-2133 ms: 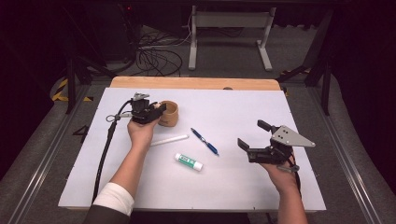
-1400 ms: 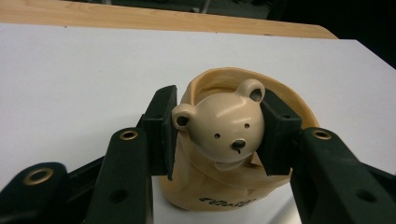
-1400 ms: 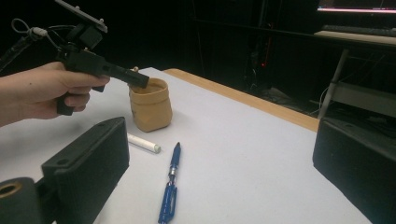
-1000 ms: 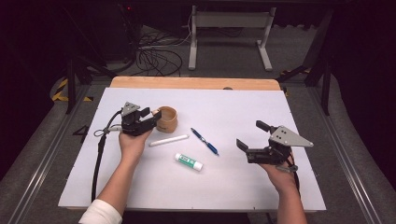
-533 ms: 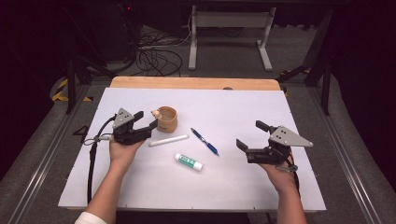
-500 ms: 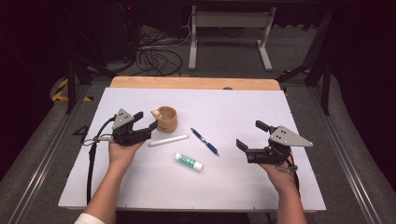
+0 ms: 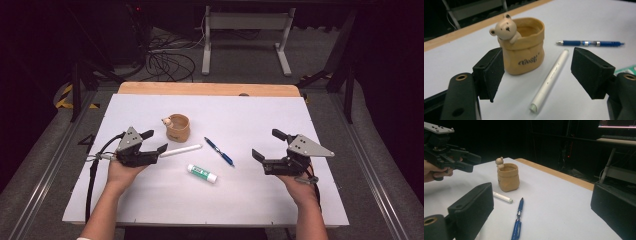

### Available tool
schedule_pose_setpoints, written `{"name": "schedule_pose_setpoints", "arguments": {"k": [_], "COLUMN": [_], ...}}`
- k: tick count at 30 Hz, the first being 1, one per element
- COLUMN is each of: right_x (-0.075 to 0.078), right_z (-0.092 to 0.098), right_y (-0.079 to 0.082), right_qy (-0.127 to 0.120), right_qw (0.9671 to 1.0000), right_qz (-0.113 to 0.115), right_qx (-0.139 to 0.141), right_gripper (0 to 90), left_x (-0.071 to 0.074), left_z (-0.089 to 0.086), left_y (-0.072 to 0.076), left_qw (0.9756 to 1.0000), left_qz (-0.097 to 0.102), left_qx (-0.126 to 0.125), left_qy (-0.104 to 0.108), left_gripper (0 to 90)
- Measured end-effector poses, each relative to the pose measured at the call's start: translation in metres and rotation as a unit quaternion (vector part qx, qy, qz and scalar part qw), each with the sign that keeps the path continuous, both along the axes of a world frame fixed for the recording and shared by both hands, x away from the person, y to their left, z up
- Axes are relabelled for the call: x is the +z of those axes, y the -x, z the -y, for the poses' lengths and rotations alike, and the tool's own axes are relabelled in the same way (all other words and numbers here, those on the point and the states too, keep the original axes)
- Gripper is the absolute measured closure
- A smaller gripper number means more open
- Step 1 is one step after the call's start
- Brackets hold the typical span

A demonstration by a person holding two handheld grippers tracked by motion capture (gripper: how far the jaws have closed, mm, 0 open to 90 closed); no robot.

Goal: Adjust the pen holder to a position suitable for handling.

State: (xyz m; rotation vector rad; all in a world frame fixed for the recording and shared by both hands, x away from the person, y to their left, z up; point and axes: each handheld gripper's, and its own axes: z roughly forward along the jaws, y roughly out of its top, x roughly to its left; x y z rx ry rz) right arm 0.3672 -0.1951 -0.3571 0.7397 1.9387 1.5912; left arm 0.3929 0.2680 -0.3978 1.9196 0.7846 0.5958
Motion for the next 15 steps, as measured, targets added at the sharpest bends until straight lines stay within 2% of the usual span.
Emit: {"name": "schedule_pose_setpoints", "arguments": {"k": [3, 7, 8, 12, 15], "right_x": [-0.001, -0.003, -0.003, -0.004, -0.005], "right_z": [-0.002, -0.004, -0.004, -0.005, -0.006], "right_y": [0.0, 0.0, 0.0, 0.001, 0.001], "right_qy": [0.005, 0.009, 0.009, 0.012, 0.016], "right_qw": [1.0, 1.0, 1.0, 0.9999, 0.9998], "right_qz": [-0.002, -0.003, -0.003, -0.005, -0.004], "right_qx": [0.0, 0.003, 0.004, 0.007, 0.013], "right_gripper": [5.6, 5.9, 6.0, 6.6, 7.0], "left_x": [-0.003, -0.006, -0.008, -0.017, -0.023], "left_z": [0.0, -0.001, -0.002, -0.002, -0.003], "left_y": [-0.001, -0.004, -0.005, -0.011, -0.017], "left_qw": [0.9998, 0.9992, 0.9988, 0.9963, 0.995], "left_qz": [-0.008, -0.019, -0.026, -0.036, -0.042], "left_qx": [-0.011, -0.026, -0.032, -0.06, -0.076], "left_qy": [-0.015, -0.023, -0.026, -0.049, -0.05], "left_gripper": [30.3, 33.0, 33.5, 38.3, 42.9]}}
